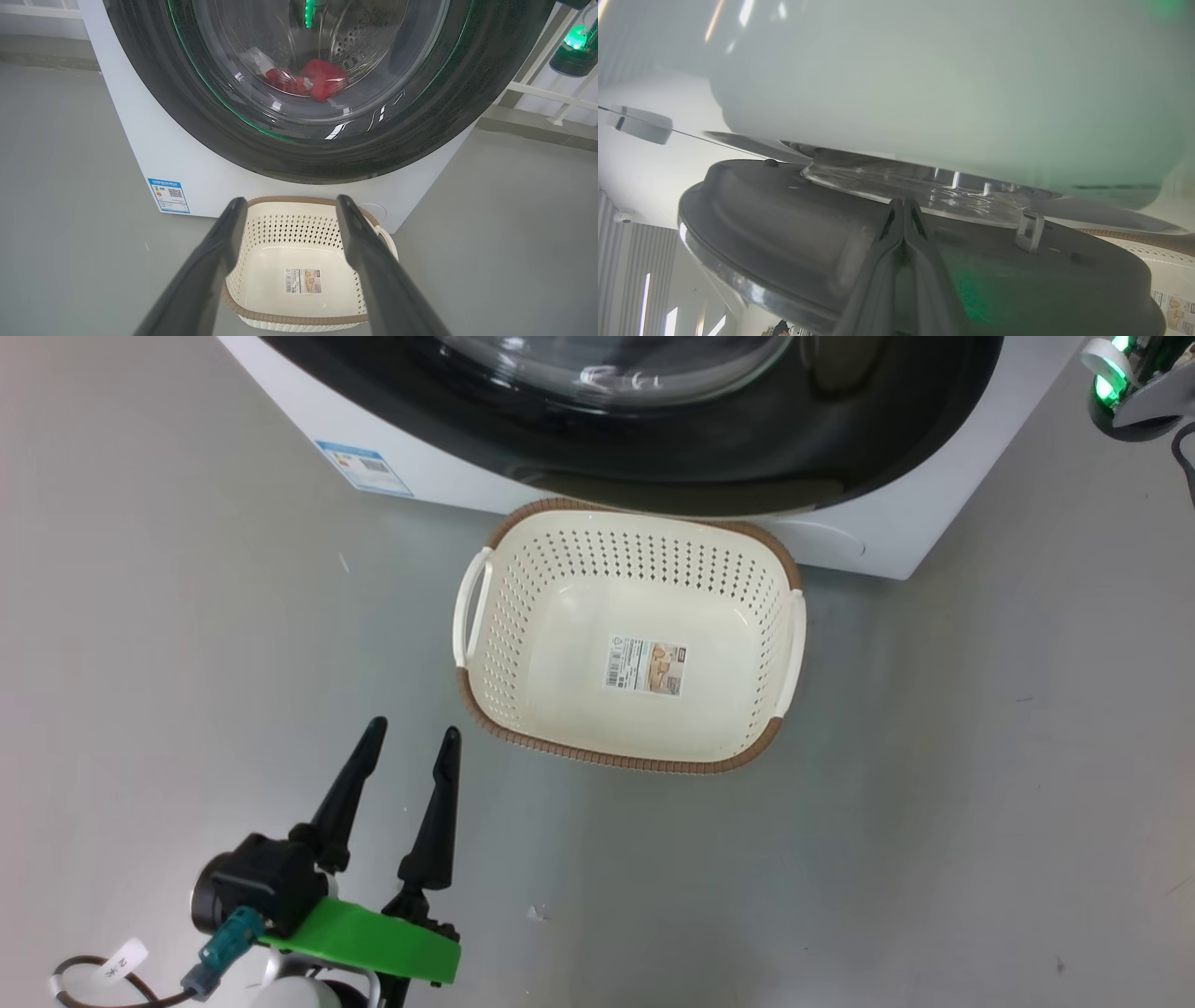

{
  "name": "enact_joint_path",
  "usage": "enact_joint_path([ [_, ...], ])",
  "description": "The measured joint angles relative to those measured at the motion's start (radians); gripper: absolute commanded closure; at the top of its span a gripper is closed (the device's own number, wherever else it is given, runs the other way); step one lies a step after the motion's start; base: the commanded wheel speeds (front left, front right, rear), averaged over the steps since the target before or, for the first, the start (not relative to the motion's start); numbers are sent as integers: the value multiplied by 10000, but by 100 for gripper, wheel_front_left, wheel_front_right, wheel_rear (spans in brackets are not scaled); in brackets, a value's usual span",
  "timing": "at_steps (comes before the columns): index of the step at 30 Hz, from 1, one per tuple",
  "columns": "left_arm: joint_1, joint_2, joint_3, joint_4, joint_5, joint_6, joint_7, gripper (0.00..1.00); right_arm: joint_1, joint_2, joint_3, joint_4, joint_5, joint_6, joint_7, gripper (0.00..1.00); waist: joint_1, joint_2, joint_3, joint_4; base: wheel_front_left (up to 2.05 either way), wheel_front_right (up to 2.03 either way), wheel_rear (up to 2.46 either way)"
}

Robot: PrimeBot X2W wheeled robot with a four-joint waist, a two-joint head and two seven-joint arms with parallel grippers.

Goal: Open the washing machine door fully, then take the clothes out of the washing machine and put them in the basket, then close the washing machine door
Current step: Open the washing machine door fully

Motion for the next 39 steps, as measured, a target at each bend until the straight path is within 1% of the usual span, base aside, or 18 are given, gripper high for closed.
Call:
enact_joint_path([
  [7,24,-4,-2,33,13,12,0,0,772,82,13,-575,2,-4,326,100,-1,0,-382,-85,0,0,0],
  [13,102,-4,-12,42,92,82,0,0,1635,401,255,-1162,-8,-2,686,100,0,0,-737,-237,0,0,0],
  [19,490,0,-48,81,282,82,0,0,2634,765,652,-1703,-324,-2,1035,100,0,0,-1199,-345,0,0,0],
  [25,877,6,-31,107,426,82,0,0,3459,1139,928,-2092,-366,-2,1323,100,0,0,-1689,-370,0,0,0],
  [30,1099,8,-36,105,424,86,0,0,4004,1302,1072,-2433,-531,-2,1417,100,0,0,-2008,-233,0,0,0],
  [39,1518,15,-59,100,422,184,0,0,4881,1810,1459,-3022,-679,-2,1597,100,0,0,-2419,297,0,0,0],
])
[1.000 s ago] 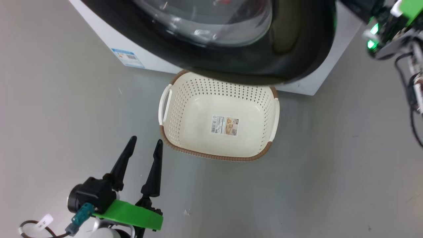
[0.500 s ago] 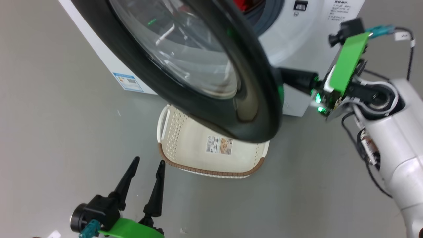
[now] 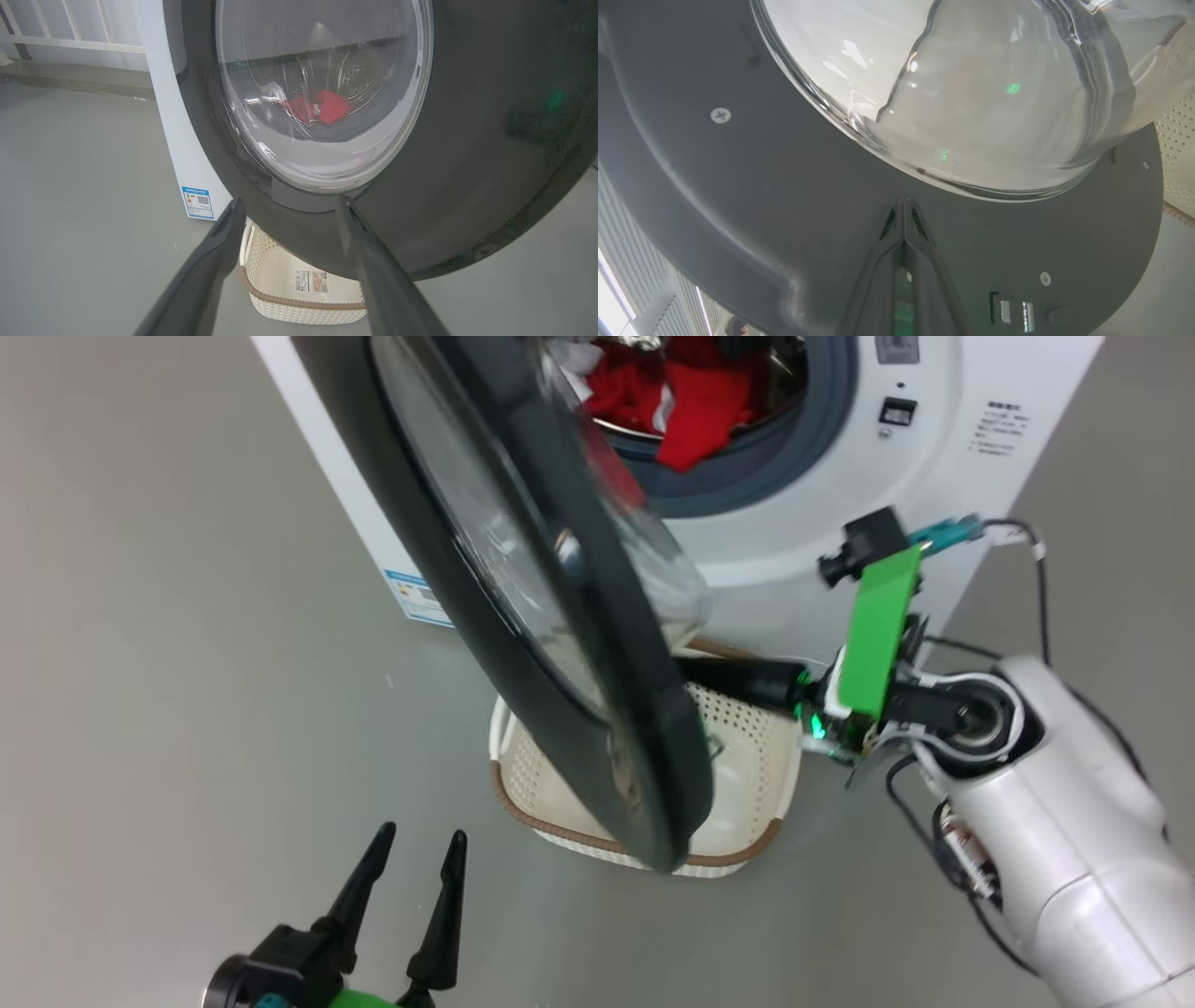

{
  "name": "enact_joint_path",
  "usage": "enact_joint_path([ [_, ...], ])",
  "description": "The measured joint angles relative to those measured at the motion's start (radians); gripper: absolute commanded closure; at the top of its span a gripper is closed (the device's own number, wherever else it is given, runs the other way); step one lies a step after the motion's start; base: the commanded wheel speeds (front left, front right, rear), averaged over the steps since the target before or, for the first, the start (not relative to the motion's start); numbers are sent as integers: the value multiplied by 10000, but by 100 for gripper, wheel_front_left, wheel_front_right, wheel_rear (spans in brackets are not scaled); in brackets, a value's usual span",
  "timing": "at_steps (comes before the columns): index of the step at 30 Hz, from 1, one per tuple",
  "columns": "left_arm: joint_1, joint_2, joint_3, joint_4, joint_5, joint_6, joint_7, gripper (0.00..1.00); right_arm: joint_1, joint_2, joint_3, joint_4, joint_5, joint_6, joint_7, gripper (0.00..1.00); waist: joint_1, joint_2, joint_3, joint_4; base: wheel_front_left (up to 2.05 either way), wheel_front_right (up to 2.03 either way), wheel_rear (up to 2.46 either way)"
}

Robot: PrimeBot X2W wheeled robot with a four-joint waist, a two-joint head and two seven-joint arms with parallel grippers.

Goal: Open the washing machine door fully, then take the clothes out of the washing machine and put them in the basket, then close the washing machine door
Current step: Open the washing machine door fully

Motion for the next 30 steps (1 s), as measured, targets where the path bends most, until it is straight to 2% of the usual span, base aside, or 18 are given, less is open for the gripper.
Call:
enact_joint_path([
  [15,600,17,194,-38,-4,178,0,0,1104,476,382,-591,-10,-2,153,100,0,0,-676,1125,0,0,0],
  [23,838,25,380,-67,6,219,0,0,1430,639,602,-721,-10,-2,-305,100,1,0,-1044,1584,0,0,0],
  [30,919,27,445,-117,8,257,0,0,1435,656,1290,-928,255,-2,-757,100,0,0,-1158,1882,0,0,0],
])
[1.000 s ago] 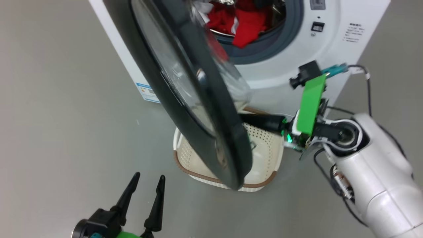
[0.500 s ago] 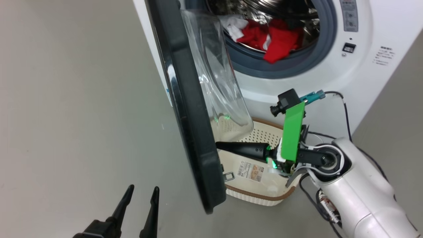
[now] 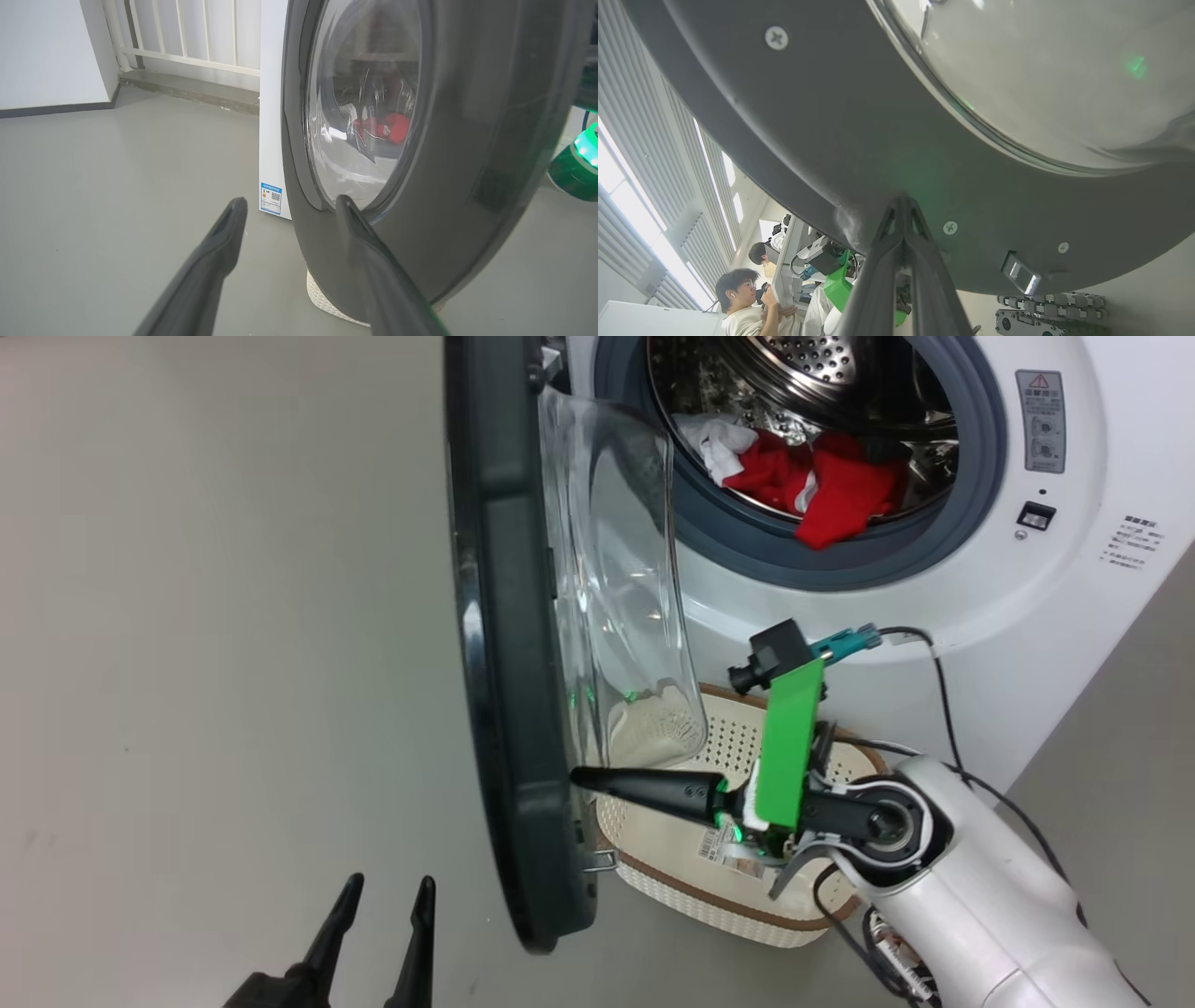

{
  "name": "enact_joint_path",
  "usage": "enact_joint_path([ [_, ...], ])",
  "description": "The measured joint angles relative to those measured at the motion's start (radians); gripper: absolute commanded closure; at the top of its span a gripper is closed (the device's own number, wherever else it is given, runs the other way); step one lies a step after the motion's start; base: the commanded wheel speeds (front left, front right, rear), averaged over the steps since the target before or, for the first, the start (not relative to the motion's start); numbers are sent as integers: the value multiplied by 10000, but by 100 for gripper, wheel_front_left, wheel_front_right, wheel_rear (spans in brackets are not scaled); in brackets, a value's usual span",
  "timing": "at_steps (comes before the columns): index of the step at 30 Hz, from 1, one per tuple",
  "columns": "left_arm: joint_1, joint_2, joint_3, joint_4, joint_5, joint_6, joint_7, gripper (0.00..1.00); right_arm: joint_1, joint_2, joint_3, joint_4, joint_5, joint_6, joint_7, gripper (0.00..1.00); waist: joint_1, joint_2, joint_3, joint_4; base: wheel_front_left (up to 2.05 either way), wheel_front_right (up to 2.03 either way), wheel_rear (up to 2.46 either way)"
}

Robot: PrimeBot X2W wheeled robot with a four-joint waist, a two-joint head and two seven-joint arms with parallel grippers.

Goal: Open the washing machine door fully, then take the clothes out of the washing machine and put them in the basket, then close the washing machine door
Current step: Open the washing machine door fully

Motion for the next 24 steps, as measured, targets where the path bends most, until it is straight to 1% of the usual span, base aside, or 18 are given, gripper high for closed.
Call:
enact_joint_path([
  [5,0,0,48,-8,-2,0,0,0,-5,25,499,-77,203,0,-428,100,0,0,-17,94,0,0,0],
  [15,9,0,169,-104,-2,8,0,0,-26,27,1041,-113,583,0,-1045,100,0,0,-30,153,0,0,0],
  [24,9,0,198,-105,-4,8,0,0,-33,38,1195,-92,631,0,-1283,100,0,0,-48,135,0,0,0],
])
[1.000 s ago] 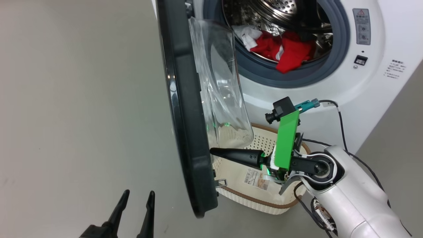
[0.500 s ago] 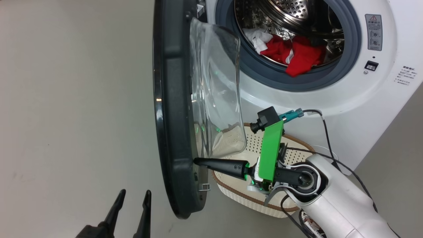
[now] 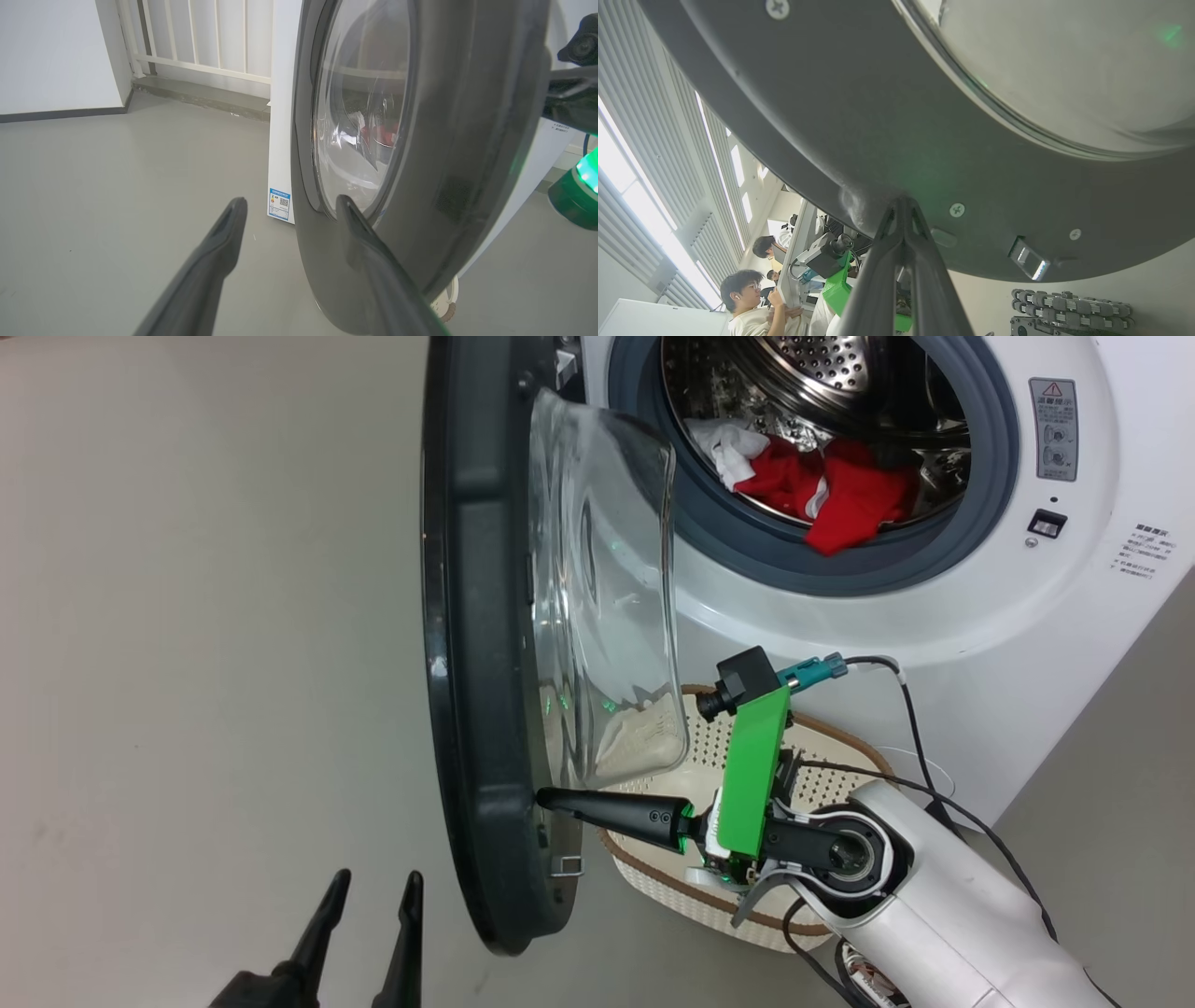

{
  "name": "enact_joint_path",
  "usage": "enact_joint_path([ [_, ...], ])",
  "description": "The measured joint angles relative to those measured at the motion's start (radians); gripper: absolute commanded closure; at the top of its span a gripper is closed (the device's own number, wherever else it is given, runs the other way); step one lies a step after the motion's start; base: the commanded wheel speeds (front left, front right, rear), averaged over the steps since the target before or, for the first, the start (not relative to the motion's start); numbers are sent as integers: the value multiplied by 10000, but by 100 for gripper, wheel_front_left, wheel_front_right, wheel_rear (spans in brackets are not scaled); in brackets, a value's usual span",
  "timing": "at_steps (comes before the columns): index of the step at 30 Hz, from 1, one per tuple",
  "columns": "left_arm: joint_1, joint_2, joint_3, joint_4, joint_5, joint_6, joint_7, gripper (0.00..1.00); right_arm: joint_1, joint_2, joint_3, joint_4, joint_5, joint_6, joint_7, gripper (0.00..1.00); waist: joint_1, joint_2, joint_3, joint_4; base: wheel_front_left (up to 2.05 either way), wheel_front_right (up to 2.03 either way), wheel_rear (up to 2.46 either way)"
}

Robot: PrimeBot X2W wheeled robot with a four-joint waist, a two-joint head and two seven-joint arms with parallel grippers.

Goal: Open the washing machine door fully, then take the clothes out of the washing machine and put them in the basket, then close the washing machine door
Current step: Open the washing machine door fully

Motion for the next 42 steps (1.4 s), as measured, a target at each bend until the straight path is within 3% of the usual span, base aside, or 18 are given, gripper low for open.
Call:
enact_joint_path([
  [1,0,0,6,0,0,0,0,0,0,2,2,13,-2,0,-6,93,0,0,-11,-5,0,0,0],
  [3,0,0,29,4,0,0,0,0,1,15,-2,40,-88,0,-102,57,0,0,-33,-24,0,0,0],
  [4,0,0,42,6,0,0,0,0,1,29,-10,63,-161,0,-159,24,0,0,-48,-38,0,0,0],
  [5,0,0,54,13,0,0,0,0,3,46,-25,102,-224,0,-234,0,0,0,-64,-54,0,0,0],
  [13,7,0,261,182,-12,-13,0,0,209,61,-374,410,-961,0,-913,0,0,0,-210,-235,0,0,0],
  [26,23,0,629,255,-19,-29,0,0,1430,-548,-955,951,-1825,0,-2387,0,0,0,-314,-704,0,0,0],
  [42,249,-2,876,305,-17,-31,0,0,2622,-1392,-1020,1697,-3103,0,-5181,0,0,0,-468,-1186,0,0,0],
])
